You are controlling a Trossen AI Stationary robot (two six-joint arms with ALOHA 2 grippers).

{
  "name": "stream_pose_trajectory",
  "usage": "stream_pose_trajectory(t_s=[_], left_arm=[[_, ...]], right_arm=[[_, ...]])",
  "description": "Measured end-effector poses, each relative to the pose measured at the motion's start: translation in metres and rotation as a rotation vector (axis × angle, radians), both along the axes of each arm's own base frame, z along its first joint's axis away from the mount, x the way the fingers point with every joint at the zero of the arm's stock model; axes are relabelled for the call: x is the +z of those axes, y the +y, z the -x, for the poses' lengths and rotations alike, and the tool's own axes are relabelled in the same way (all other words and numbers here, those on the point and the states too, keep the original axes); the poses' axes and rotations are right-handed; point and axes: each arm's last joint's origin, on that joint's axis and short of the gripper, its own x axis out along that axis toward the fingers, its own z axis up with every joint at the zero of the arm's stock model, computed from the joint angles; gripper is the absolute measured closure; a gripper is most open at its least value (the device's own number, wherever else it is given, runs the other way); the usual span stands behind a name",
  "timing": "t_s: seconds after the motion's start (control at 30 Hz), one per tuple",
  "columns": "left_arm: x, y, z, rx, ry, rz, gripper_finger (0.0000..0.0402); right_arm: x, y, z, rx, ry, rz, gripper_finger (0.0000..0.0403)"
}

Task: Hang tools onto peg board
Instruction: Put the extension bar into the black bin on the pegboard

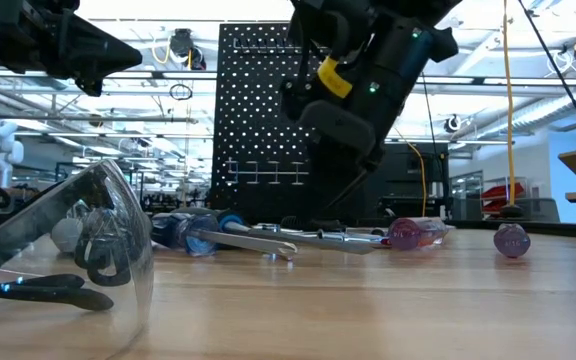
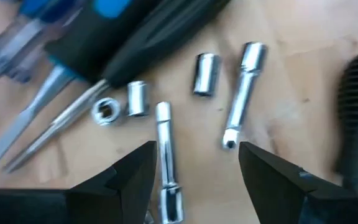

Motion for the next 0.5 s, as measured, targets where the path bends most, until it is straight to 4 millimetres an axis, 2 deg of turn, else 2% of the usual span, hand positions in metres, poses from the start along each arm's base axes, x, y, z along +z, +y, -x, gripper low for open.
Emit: stream_pose_trajectory(t_s=[0.5], left_arm=[[0.000,0.000,0.000,0.000,0.000,0.000,0.0369]], right_arm=[[0.000,0.016,0.002,-0.009,-0.012,-0.026,0.0183]])
